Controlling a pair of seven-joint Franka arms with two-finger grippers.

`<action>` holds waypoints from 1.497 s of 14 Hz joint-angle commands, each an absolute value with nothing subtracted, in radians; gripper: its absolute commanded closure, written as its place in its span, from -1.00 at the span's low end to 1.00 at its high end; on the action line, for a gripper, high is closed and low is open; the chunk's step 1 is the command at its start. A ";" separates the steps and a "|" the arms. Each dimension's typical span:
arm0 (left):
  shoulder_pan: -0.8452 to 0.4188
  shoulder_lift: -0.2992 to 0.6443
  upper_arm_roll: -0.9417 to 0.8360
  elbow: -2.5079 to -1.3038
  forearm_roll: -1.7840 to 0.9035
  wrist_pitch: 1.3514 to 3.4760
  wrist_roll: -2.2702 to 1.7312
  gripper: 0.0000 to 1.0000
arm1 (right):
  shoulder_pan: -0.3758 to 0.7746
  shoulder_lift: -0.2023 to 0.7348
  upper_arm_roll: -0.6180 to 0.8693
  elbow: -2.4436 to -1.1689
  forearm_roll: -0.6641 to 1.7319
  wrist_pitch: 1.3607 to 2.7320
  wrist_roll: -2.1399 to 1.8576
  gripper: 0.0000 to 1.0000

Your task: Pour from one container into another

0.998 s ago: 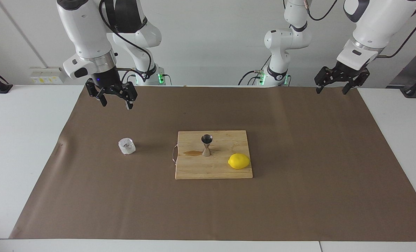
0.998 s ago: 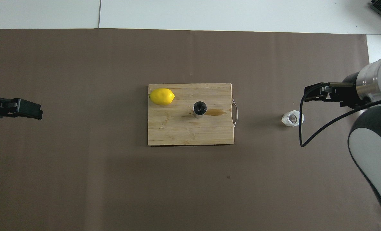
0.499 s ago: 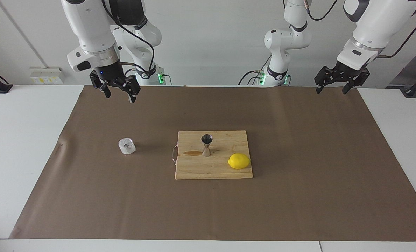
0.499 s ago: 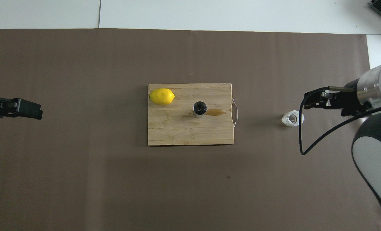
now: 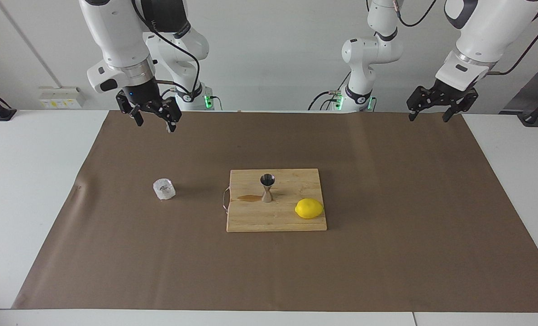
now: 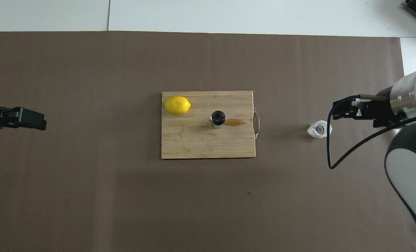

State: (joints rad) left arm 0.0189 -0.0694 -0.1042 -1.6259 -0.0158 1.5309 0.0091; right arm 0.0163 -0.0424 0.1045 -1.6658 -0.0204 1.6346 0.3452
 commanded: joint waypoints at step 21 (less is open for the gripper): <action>0.032 -0.100 -0.109 -1.657 -0.029 1.528 0.005 -1.00 | -0.055 -0.049 0.106 -1.672 -0.017 1.629 0.365 -1.00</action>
